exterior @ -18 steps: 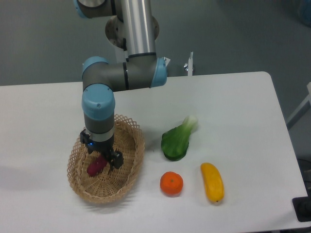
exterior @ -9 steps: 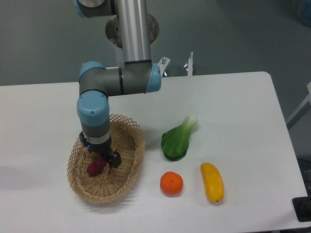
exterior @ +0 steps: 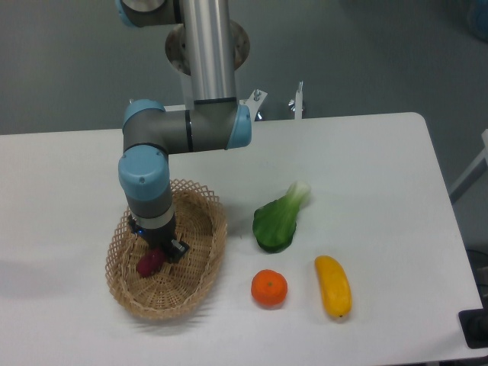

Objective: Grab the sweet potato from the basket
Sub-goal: 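Lower the gripper onto the purple sweet potato and close on it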

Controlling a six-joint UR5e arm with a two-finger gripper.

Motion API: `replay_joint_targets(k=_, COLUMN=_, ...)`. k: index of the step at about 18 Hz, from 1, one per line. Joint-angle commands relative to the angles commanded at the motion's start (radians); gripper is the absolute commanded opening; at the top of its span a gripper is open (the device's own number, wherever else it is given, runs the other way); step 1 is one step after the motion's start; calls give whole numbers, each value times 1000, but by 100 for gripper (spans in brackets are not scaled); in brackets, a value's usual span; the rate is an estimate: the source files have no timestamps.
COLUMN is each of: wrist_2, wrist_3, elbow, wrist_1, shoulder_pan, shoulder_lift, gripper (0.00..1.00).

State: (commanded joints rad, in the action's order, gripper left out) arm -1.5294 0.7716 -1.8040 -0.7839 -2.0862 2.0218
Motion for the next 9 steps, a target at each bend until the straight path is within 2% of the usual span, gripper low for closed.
replay_joint_targets(k=5, wrist_2=-2, wrist_3=5, elbow=15, wrist_1=0, shoulder_pan=-3, shoulder_lift=-11, gripper=16)
replay_joint_targets(k=9, wrist_2=-2, wrist_3=61, elbow=35, wrist_1=-8, shoulder_pan=-50, shoulder_lift=-67, gripper=15)
